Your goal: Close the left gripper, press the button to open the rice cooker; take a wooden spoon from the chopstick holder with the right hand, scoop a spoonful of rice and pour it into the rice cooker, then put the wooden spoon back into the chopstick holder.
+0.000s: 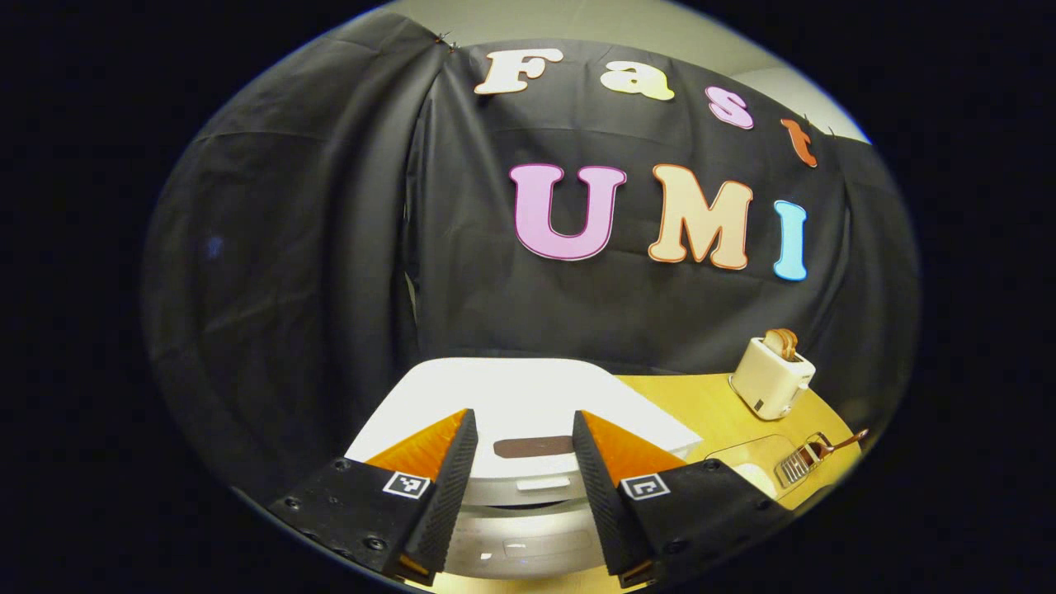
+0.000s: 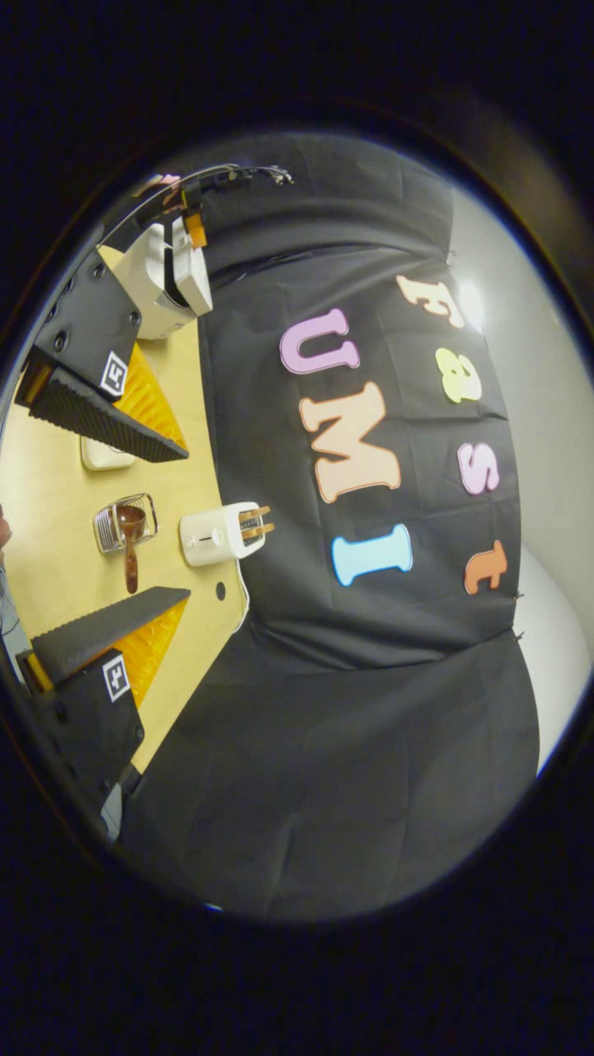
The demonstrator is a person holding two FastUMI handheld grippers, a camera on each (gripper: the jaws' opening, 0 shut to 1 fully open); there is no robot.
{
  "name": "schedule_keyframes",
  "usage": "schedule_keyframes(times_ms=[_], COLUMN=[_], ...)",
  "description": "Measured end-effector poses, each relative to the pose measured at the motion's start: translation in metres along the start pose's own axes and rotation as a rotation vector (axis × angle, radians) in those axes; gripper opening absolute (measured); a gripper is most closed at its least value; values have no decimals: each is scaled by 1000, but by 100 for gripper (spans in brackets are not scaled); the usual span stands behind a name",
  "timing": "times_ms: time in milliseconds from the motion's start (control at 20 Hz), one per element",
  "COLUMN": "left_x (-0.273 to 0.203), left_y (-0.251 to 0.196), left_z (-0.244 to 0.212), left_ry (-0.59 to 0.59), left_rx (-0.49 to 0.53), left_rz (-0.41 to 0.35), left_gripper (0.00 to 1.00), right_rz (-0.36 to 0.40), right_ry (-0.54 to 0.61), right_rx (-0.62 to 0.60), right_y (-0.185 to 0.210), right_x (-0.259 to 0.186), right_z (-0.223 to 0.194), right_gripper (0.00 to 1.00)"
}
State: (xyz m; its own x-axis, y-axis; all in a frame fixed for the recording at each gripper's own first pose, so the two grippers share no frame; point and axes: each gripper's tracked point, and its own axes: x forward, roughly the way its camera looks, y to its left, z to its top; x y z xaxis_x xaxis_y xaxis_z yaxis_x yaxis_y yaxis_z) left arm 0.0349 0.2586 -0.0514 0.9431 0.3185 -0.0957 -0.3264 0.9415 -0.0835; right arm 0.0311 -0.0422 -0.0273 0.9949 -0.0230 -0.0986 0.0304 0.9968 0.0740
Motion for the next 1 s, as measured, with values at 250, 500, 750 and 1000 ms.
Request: schedule_keyframes(times_ms=[250,500,750,1000], left_x=[2,9,13,14], left_y=[2,2,5,6], left_z=[-17,-31,-34,-33], left_ry=[-14,-2,-32,-66], left_rx=[44,32,42,51], left_rz=[12,22,44,44], left_gripper=[71,65,65,61], right_rz=[10,8,6,17], right_ry=[16,23,30,28], right_rx=[-5,-20,-11,-10], right_y=[10,19,26,38], right_x=[1,-2,-3,-3], right_z=[-6,-9,-12,-16], right_gripper=[98,98,98,98])
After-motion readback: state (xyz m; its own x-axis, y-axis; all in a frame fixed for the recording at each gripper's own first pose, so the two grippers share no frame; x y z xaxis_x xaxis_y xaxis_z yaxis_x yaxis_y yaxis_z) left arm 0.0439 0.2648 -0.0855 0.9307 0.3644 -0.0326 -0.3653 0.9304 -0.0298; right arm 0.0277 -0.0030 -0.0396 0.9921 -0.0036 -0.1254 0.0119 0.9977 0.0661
